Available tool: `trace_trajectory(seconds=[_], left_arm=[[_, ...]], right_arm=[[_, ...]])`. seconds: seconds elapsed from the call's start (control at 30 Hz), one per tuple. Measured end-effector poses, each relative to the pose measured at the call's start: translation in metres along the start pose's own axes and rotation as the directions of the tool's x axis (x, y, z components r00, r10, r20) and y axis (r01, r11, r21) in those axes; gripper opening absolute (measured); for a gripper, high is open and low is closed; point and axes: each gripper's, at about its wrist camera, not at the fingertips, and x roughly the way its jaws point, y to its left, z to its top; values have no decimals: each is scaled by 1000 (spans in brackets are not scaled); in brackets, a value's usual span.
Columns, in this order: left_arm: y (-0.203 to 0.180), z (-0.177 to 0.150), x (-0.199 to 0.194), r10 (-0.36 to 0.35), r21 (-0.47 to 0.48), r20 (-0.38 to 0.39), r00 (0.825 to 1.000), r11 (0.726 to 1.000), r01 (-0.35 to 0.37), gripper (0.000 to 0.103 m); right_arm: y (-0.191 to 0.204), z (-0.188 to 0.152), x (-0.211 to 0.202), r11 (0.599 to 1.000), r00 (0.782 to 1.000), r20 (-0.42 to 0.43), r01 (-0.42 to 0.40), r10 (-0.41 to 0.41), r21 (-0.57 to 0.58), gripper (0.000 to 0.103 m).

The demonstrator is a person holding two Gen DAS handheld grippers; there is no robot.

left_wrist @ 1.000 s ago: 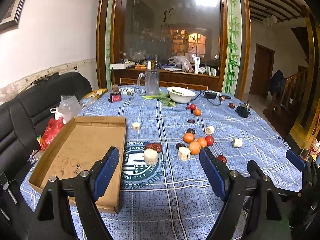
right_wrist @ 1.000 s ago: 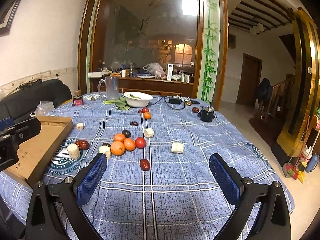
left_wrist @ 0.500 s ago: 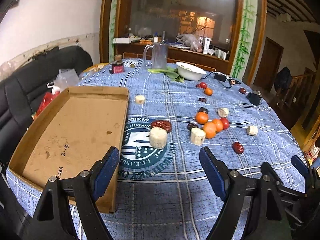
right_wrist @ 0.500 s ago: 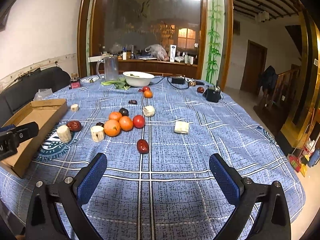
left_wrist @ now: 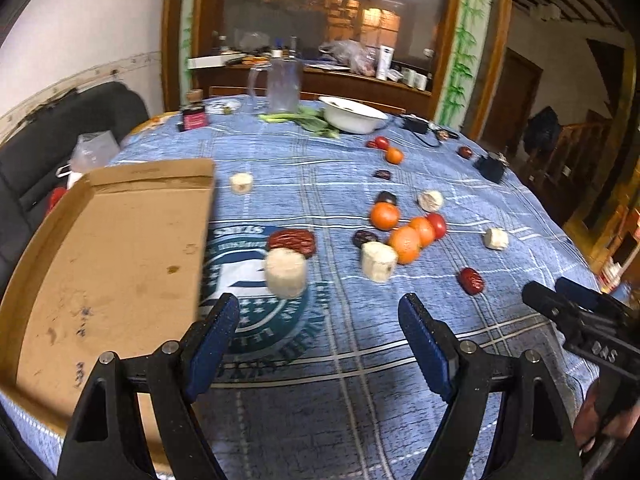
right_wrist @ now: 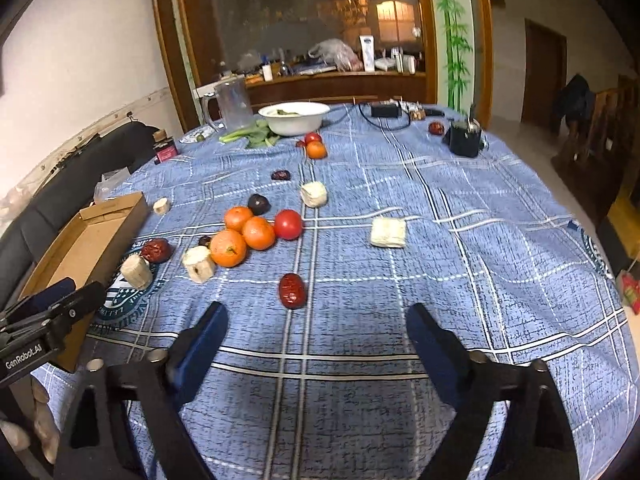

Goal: Organize fruits
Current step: 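Grasp the beige bun with the left tool while the right tool grasps a red date, then carry the bun and red date into the cardboard box and release both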

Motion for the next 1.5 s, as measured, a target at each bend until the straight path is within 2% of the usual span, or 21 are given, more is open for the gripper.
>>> trace_trajectory(seconds=[0.1,0.17,0.27,0.43,0.77,0.83,0.9,1.03,1.17,1.2,1.33,1.4,1.5], left_arm=[[-14,4,6,-55,47,-16,998,997,55,74],[-23,8,14,-109,67,-46,993,991,112,68],[-35,14,30,-149,89,-90,985,984,157,59],[-46,24,55,-142,103,-142,980,982,158,58],[-41,34,94,-114,66,-225,968,989,131,58],[-37,32,100,-110,59,-240,964,990,128,53],[-34,31,105,-109,48,-254,961,991,125,36],[-30,31,105,-115,39,-232,966,991,128,33],[-33,30,105,-102,61,-221,970,991,118,33],[-34,30,105,-102,60,-221,970,991,118,33],[-35,30,105,-105,59,-218,970,991,120,29],[-35,29,104,-109,51,-216,970,991,123,29],[-32,27,97,-124,30,-211,970,991,133,29]], right_arm=[[-11,0,5,1000,1000,-25,0,1,19,78],[-15,1,7,1000,999,-33,7,-6,14,77],[-22,5,9,1000,999,-34,27,-27,12,77],[-36,23,23,997,995,-56,77,-77,-4,77],[-51,51,58,995,990,-105,93,-90,29,77],[-49,50,60,997,991,-116,69,-65,28,77],[-40,46,59,1000,992,-125,28,-27,3,77],[-16,35,63,998,987,-154,-45,37,-53,77],[10,24,71,990,979,-189,-96,74,-105,56],[15,22,73,988,978,-195,-97,72,-119,49],[28,15,77,982,980,-196,-69,33,-177,36],[31,14,78,980,979,-200,-72,34,-184,22],[34,12,74,979,981,-191,-58,20,-195,22]])
